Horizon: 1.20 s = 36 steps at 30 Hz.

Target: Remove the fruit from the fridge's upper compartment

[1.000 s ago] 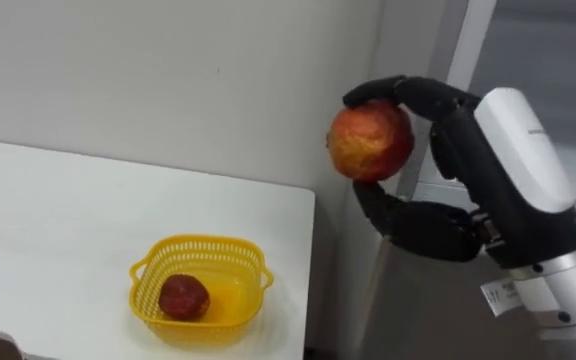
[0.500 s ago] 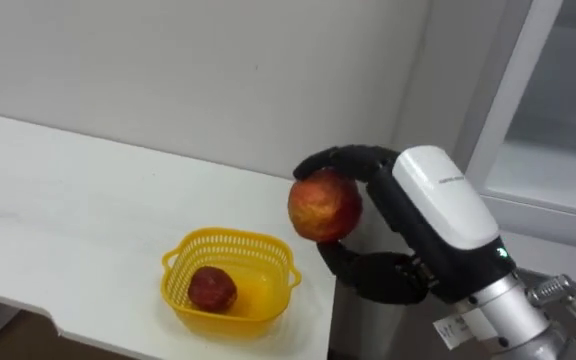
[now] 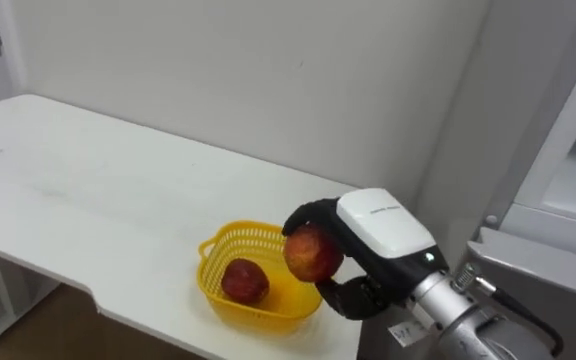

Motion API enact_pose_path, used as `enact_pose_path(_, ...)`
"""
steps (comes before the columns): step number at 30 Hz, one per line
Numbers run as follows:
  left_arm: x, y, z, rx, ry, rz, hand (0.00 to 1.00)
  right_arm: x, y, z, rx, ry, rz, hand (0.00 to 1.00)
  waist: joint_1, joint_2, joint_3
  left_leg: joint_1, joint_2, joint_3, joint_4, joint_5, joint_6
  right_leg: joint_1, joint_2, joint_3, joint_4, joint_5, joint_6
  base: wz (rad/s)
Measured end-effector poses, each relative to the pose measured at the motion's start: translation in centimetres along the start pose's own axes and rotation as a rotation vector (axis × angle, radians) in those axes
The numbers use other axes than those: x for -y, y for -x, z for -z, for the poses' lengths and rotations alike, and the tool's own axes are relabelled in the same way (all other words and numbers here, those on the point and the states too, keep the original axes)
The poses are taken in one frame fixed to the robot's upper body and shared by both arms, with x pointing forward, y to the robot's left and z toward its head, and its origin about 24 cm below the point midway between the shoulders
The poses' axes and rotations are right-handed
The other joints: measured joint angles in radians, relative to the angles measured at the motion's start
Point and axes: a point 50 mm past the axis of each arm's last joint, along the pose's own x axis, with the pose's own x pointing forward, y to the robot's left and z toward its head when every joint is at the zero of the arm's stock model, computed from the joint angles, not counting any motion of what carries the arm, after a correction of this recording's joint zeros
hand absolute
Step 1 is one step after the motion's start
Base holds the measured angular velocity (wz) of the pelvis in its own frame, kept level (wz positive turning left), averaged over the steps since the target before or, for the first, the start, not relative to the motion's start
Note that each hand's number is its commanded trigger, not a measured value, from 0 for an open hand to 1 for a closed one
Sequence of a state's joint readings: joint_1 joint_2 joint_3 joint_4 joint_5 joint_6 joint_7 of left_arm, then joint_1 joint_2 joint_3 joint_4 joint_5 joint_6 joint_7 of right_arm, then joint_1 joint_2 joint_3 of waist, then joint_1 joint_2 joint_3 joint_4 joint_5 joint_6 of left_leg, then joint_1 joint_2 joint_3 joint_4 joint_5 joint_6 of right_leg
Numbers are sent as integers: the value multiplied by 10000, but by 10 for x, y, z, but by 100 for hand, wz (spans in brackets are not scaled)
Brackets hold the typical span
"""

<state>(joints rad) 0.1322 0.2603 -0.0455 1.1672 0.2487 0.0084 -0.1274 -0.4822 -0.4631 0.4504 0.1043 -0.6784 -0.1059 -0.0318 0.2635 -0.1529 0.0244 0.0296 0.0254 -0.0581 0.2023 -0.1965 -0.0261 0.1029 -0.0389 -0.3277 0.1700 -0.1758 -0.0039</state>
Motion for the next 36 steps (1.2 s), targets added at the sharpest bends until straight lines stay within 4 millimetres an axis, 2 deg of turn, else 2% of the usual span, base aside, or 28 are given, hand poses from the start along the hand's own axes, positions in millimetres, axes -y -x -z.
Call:
enact_pose_path(2, 0, 0, -2, -41, -152, 148, 0, -7, -1, 5, -327, -77, -280, 100, 170, -63, -17, -2, -6, -11, 10, 0, 1, 1, -6, -27, 0, -1, 1, 3)
enact_pose_path(5, 1, -1, -4, -60, -358, 196, 0, -14, -6, 11, -769, -215, -547, 100, 232, -103, -21, -4, -25, -62, 18, 2, 4, -4, -24, -72, -2, -5, 9, 5)
enact_pose_path(11, -1, -1, -5, -20, -387, 157, 0, -18, -11, 24, -1406, -89, -898, 100, 442, -202, -28, 0, -52, -120, 12, 9, 13, -5, -57, -78, -1, -18, 30, 1)
enact_pose_path(17, -3, -1, -8, -53, -379, 115, 0, -27, -12, 26, -1660, 249, -1269, 100, 494, -323, 17, -100, -72, -248, 20, 11, 15, -56, -76, -248, 1, -28, 47, 3)
enact_pose_path(20, -5, -1, -9, -31, -377, 135, 0, -27, -12, 27, -1786, 301, -1302, 100, 637, -358, 4, -220, -76, -273, 38, 12, 14, -161, -74, -299, -3, -28, 47, 0)
enact_pose_path(26, -12, 0, -6, -147, -376, 15, 0, -28, -11, 30, -2051, 369, -1480, 100, 908, -351, 8, -239, -100, -351, 41, 14, 15, -149, -82, -318, -13, -28, 47, 4)
enact_pose_path(32, -13, 0, -7, -104, -334, 4, 0, -29, -11, 30, -2072, 340, -1635, 100, 958, -317, 31, -259, -139, -338, 39, 26, 36, -157, -116, -314, -13, -32, 54, 1)
enact_pose_path(33, -13, 0, -8, -82, -335, -4, 0, -29, -11, 30, -2070, 340, -1669, 97, 956, -306, 39, -270, -142, -339, 38, 27, 38, -168, -117, -316, -13, -33, 55, 0)
enact_pose_path(35, -14, 0, -8, -46, -345, -15, 0, -29, -11, 30, -2076, 331, -1757, 0, 968, -306, 33, -289, -146, -348, 37, 28, 39, -171, -116, -321, -12, -33, 55, 0)
enact_pose_path(36, -14, 0, -9, -41, -347, -17, 0, -29, -11, 30, -2079, 330, -1768, 0, 969, -304, 33, -291, -147, -353, 38, 28, 39, -169, -116, -321, -12, -33, 55, 0)
